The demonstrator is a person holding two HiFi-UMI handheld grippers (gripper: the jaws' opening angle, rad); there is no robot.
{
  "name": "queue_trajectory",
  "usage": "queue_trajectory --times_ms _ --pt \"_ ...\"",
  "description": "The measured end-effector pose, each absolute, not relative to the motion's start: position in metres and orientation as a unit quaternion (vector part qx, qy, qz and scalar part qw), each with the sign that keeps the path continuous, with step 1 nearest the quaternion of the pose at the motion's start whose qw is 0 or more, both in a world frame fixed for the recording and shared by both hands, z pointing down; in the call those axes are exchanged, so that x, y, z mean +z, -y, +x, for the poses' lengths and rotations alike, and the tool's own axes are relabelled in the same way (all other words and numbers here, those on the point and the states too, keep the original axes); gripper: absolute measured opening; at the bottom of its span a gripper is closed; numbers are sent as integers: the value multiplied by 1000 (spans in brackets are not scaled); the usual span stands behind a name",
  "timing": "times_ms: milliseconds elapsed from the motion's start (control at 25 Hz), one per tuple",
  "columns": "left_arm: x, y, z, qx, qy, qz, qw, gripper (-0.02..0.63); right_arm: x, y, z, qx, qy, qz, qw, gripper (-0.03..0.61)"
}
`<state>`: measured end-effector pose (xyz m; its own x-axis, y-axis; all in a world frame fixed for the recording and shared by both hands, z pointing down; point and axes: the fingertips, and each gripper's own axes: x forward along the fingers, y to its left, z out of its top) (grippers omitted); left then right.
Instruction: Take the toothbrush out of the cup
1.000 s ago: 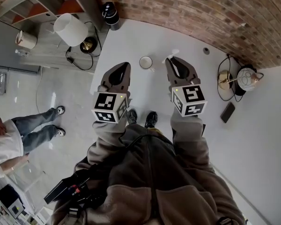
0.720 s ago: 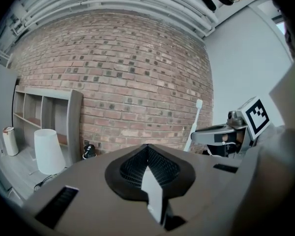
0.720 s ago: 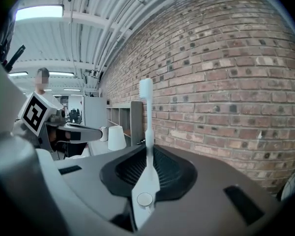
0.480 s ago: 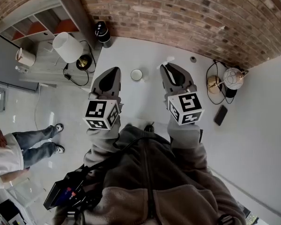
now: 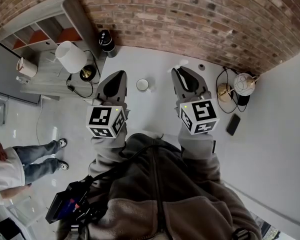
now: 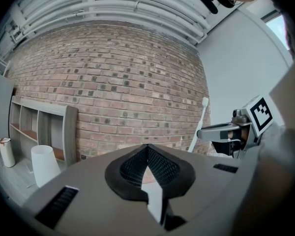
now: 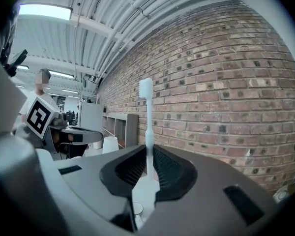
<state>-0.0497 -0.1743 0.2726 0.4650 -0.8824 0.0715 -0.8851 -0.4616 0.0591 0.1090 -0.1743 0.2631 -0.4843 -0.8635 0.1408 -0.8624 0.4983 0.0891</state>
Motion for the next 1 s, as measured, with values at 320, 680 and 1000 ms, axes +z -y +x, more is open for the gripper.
queue_trajectory --times_ms 320,680,1000 --pt "263 170 -47 9 518 855 34 5 254 169 115 -11 860 504 74 48" --pt "259 160 -46 10 521 853 30 5 250 161 112 -16 863 500 69 48" --pt "258 156 -51 9 525 851 29 5 249 157 113 -19 860 505 67 47"
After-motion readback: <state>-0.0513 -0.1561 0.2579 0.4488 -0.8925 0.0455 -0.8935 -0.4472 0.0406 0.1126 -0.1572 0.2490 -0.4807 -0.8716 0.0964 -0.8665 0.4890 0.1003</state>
